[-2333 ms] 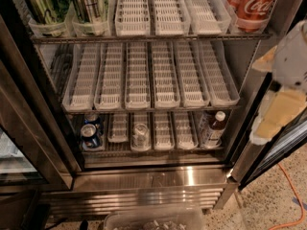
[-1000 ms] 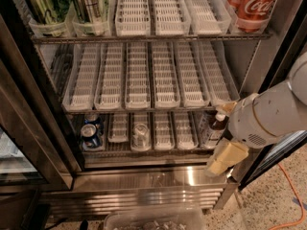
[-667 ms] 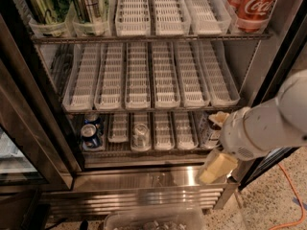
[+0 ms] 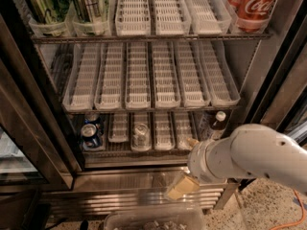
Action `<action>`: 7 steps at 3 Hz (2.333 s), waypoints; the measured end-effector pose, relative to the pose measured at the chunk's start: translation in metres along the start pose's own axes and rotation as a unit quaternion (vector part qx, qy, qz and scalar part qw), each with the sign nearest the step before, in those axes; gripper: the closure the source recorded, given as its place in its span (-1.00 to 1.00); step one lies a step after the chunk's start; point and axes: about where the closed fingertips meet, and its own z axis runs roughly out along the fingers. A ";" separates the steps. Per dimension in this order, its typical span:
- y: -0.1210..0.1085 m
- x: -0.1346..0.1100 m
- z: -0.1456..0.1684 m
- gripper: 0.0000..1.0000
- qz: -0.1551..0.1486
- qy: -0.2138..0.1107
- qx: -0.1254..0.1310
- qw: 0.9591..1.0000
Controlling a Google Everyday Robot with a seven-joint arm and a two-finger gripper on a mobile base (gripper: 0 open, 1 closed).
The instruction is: Pick 7up can from bottom shelf of fridge
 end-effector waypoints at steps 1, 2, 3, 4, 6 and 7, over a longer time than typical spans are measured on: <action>-0.001 -0.004 0.031 -1.00 0.027 -0.054 0.014 0.998; -0.003 -0.018 0.038 -1.00 0.032 -0.113 0.045 0.992; -0.003 -0.018 0.038 -1.00 0.032 -0.113 0.045 0.992; -0.001 -0.018 0.048 -1.00 0.042 -0.120 0.067 0.990; 0.021 -0.026 0.100 -1.00 0.093 -0.134 0.112 0.980; 0.019 -0.031 0.113 -1.00 0.120 -0.144 0.148 0.971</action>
Offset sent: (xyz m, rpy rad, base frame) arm 0.0312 0.0360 -0.0171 0.3143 -0.2145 -0.1076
